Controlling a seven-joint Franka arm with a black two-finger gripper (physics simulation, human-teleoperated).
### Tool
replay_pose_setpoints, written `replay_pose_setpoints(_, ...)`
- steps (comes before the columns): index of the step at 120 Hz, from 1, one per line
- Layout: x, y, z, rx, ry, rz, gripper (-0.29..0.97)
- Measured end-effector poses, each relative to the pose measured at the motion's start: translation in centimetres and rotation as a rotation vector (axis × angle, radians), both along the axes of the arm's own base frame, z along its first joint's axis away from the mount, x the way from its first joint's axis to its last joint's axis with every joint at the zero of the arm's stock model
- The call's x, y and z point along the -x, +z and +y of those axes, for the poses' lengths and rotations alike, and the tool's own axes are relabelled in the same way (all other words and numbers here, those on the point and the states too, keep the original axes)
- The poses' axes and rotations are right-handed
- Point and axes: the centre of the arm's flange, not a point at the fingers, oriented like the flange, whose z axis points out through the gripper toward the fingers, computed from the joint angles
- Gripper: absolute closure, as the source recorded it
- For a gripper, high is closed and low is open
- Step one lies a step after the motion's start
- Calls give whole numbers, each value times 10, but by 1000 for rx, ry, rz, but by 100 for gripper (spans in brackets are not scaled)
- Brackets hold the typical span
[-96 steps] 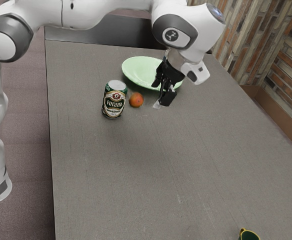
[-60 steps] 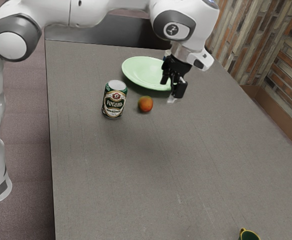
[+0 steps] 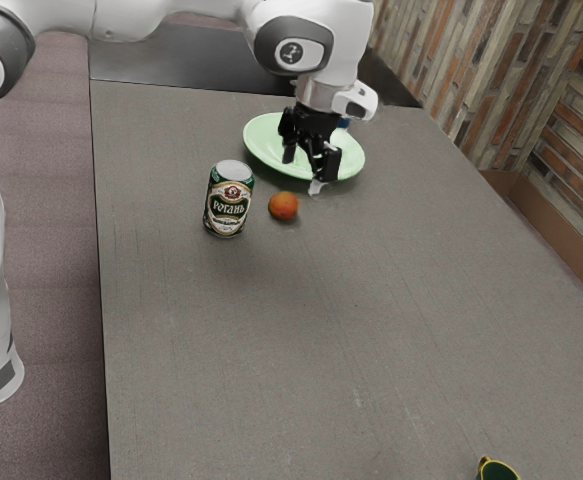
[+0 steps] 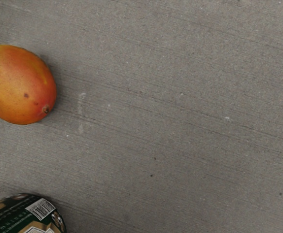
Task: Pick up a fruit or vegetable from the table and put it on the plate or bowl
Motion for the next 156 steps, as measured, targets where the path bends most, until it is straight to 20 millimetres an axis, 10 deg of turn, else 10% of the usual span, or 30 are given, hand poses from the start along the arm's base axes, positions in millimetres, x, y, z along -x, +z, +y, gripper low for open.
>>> replay_pose_setpoints(84,-9,-80,92,142,339,-115,0)
replay_pose_setpoints(156,-19,-114,109,176,409,-109,0)
